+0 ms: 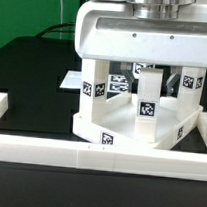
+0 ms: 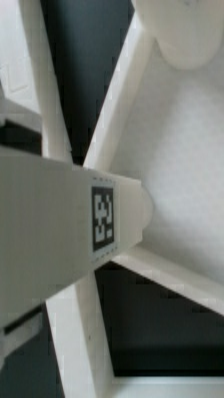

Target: Assemble desk

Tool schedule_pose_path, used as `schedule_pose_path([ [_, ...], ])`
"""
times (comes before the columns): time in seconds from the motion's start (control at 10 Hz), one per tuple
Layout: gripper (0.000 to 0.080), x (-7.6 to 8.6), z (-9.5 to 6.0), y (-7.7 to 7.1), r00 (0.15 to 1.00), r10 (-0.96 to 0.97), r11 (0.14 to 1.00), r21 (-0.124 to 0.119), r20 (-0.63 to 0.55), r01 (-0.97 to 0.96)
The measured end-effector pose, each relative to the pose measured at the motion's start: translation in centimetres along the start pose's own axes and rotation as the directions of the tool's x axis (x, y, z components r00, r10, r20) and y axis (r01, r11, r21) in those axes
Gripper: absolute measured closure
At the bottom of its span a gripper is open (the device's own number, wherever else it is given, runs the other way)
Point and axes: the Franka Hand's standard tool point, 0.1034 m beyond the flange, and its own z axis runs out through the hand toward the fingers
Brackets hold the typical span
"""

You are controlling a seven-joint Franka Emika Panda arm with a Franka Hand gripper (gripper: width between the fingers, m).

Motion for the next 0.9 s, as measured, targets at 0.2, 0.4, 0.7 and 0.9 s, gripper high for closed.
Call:
schedule_pose_path([
  [0.2,0.0511,0.11,-0.12,0.34,0.977,0.212,0.977,0.006,0.003,-0.212],
  [0.4,0.0511,0.02,-0.01,0.36,0.923,0.384,0.923,0.003,0.006,-0.384],
  [0.7,0.0511,0.02,0.09,0.41,0.76,0.65,0.759,0.027,0.028,-0.65],
  [0.9,0.0511,-0.02,0.1,0.27,0.669,0.743,0.668,0.024,0.033,-0.744],
])
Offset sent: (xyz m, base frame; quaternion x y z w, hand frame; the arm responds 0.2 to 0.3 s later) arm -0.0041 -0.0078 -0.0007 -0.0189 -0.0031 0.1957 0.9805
